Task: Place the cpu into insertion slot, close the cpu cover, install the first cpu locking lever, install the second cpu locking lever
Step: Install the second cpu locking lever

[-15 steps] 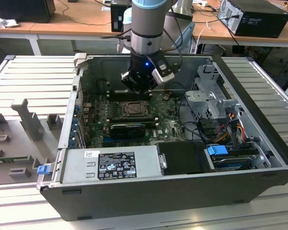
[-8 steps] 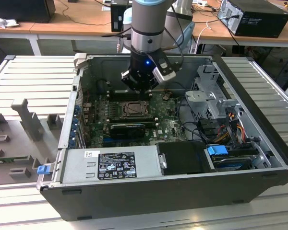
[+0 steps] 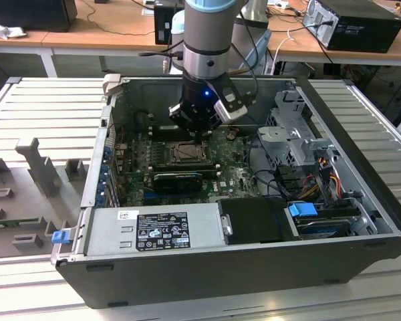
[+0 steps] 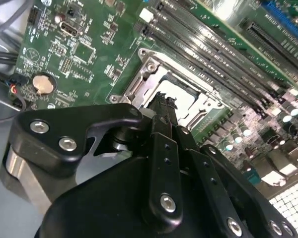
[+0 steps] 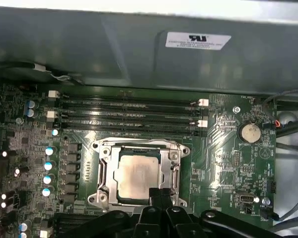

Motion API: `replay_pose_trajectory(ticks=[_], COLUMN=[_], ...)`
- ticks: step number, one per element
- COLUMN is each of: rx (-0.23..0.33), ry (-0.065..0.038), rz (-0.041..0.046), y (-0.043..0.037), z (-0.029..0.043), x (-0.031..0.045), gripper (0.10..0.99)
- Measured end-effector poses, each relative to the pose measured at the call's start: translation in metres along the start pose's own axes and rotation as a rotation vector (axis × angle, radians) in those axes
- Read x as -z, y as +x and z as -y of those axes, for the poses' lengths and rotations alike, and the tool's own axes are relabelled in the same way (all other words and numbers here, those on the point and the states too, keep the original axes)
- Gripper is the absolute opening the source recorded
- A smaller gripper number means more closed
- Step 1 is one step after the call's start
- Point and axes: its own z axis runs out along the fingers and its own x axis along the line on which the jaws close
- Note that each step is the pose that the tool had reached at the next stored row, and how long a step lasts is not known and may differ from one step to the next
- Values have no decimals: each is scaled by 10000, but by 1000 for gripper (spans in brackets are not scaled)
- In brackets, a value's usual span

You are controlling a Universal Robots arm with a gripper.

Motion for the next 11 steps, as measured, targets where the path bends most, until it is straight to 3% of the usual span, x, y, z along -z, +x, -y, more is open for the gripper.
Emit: replay_pose_trajectory(ticks=[1, 2, 4, 5, 8, 11], rx=[1, -1, -3, -6, -17, -15], ry=[-7, -85, -463, -649, -662, -666], rz=[0, -20, -37, -59, -187, -201], y=[4, 5, 8, 12, 17, 21], z=[20, 41, 91, 171, 286, 373], x=[-1, -6, -8, -13, -38, -57], gripper=[106, 106, 106, 106, 106, 106])
